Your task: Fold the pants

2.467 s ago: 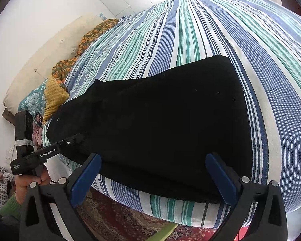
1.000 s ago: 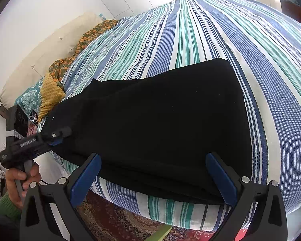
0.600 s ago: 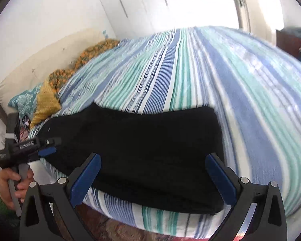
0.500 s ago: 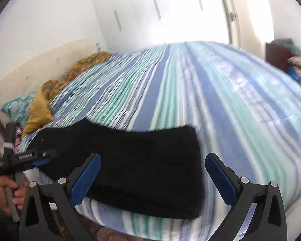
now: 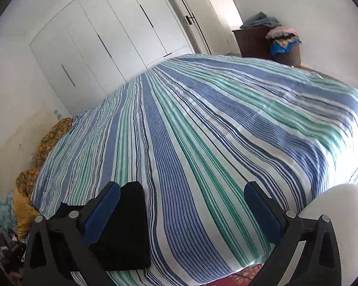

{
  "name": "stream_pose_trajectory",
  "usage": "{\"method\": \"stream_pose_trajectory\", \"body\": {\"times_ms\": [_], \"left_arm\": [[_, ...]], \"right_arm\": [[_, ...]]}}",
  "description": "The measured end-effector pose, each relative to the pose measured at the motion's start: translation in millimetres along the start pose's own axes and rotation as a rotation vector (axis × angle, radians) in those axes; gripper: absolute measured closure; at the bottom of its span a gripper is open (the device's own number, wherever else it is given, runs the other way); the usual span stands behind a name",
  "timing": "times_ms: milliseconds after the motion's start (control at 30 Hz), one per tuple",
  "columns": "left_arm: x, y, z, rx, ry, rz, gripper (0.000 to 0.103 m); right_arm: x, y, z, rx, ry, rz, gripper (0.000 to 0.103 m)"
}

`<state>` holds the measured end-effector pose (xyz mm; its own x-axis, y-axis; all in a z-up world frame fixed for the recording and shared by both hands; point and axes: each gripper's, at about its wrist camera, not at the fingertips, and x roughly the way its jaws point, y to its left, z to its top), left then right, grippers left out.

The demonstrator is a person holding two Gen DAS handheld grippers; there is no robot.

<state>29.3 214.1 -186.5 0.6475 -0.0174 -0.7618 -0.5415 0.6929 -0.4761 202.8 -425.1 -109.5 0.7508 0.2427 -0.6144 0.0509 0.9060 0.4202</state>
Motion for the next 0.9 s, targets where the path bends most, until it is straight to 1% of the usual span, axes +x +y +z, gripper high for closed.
{"method": "stream_pose_trajectory", "body": {"times_ms": [67, 133, 167, 200, 267, 300, 333, 400, 533, 600, 667, 700, 767, 800, 833, 867, 900], "left_arm": [[-11.4, 5.0, 11.2, 0.014, -0.022, 0.019, 0.023], [-26.9, 21.0, 32.6, -0.002, -0.058, 0.039, 0.020], [-33.8, 32.1, 46.2, -0.026, -0.071, 0.052, 0.017], [-36.9, 41.6, 58.4, -0.053, -0.075, 0.056, 0.008], [-37.5, 73.4, 89.8, -0.130, -0.066, 0.065, 0.006], [-35.9, 89.0, 102.6, -0.152, -0.066, 0.089, 0.007], [-34.3, 102.1, 113.6, -0.167, -0.067, 0.132, 0.007], [-29.2, 115.7, 129.5, -0.163, -0.078, 0.188, 0.007], [-9.6, 116.0, 147.1, -0.110, -0.085, 0.206, 0.007], [5.2, 111.6, 151.5, -0.082, -0.059, 0.206, 0.007], [26.1, 110.1, 154.8, -0.049, -0.005, 0.196, 0.007], [36.6, 108.9, 154.7, -0.029, 0.027, 0.197, 0.007], [60.4, 104.7, 149.6, 0.035, 0.123, 0.211, 0.006], [71.8, 104.8, 146.4, 0.072, 0.171, 0.216, 0.003], [78.9, 105.8, 142.9, 0.105, 0.189, 0.228, 0.000], [81.7, 109.0, 141.3, 0.116, 0.195, 0.217, 0.001], [84.2, 115.2, 142.1, 0.098, 0.211, 0.185, 0.001]], "right_arm": [[6.1, -0.8, -0.3, 0.015, 0.017, 0.020, 0.000], [9.1, 3.4, -3.8, -0.001, 0.030, 0.032, 0.000], [10.7, 5.8, -5.1, -0.012, 0.041, 0.041, 0.000], [11.6, 9.0, -6.9, -0.021, 0.051, 0.051, 0.000], [13.7, 13.6, -10.5, -0.034, 0.070, 0.068, 0.000], [15.7, 15.9, -12.4, -0.037, 0.080, 0.074, 0.000], [17.3, 17.7, -14.3, -0.038, 0.089, 0.078, 0.000], [19.3, 19.3, -17.8, -0.037, 0.106, 0.084, 0.000], [21.8, 23.1, -22.7, -0.054, 0.126, 0.068, 0.000], [24.2, 25.8, -25.1, -0.069, 0.137, 0.061, 0.000], [28.8, 28.0, -27.8, -0.082, 0.158, 0.051, 0.000], [31.3, 28.3, -29.2, -0.082, 0.167, 0.046, 0.000], [35.3, 28.2, -30.9, -0.077, 0.178, 0.037, 0.000], [37.1, 27.6, -32.0, -0.072, 0.183, 0.032, 0.000], [38.9, 27.1, -32.9, -0.068, 0.188, 0.028, 0.000], [40.5, 26.8, -34.0, -0.066, 0.195, 0.027, 0.000], [41.8, 27.1, -34.6, -0.067, 0.202, 0.027, 0.000]]}}
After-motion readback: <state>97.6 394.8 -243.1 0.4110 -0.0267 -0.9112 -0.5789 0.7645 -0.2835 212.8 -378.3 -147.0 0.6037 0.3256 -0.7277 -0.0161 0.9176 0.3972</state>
